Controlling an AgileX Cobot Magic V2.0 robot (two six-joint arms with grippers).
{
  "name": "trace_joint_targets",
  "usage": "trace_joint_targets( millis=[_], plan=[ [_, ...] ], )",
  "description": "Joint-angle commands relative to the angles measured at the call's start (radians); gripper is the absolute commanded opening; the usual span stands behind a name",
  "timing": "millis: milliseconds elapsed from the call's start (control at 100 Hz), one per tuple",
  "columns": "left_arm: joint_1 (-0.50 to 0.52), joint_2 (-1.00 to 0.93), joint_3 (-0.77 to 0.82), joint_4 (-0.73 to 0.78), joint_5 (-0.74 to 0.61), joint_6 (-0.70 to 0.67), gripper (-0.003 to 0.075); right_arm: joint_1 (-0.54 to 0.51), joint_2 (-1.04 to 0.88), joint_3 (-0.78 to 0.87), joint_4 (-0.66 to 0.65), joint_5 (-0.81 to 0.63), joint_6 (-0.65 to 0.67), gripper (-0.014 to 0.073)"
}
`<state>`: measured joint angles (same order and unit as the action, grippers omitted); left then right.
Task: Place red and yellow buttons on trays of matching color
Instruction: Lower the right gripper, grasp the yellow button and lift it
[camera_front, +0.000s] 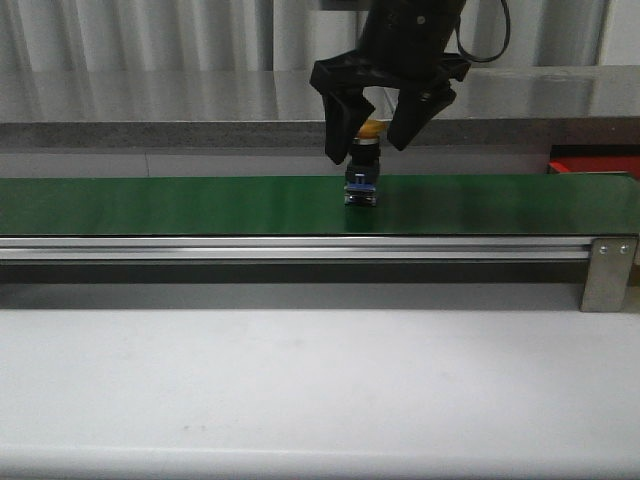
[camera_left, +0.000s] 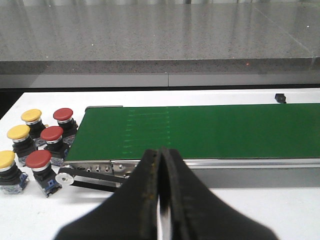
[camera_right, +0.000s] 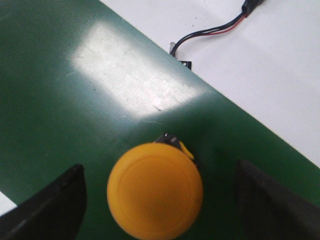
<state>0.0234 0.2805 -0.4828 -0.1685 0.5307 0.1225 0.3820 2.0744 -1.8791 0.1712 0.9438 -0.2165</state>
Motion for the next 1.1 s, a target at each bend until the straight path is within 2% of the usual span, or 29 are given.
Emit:
trace_joint_targets(
  millis=[0,100,170,220,340,440,810,1090],
  plan=[
    [-0.007,0.009,-0.024,-0.017,-0.081,-0.003,-0.002,-0.001,-0.057,-0.033,0.011,-0.043,-0.009,0.0597],
    [-0.007,0.009,-0.024,-0.017,-0.081,-0.003,-0.002,-0.001,-0.057,-0.033,0.01,-0.045,-0.009,0.0593],
    [-0.007,0.009,-0.024,-0.017,-0.081,-0.003,-0.002,-0.001,-0.057,-0.033,0.003,-0.044,-0.009,0.0556],
    [-0.007,0.009,-0.024,-0.017,-0.081,-0.003,-0.002,-0.001,-0.057,-0.033,-0.009,-0.036,-0.003,0.0499],
    [-0.007,0.009,-0.024,-0.017,-0.081,-0.003,-0.002,-0.005,-0.057,-0.033,-0.058,0.0,0.025,0.0296],
    [-0.007,0.009,-0.024,-0.017,-0.081,-0.003,-0.002,-0.008,-0.057,-0.033,-0.077,0.031,0.039,0.0204],
    [-0.007,0.009,-0.024,-0.017,-0.081,-0.003,-0.002,-0.04,-0.179,-0.094,-0.13,0.126,0.039,0.0201],
    [-0.007,0.009,-0.024,-0.017,-0.081,-0.003,-0.002,-0.242,-0.336,-0.036,-0.114,0.203,0.034,0.0201]
  ],
)
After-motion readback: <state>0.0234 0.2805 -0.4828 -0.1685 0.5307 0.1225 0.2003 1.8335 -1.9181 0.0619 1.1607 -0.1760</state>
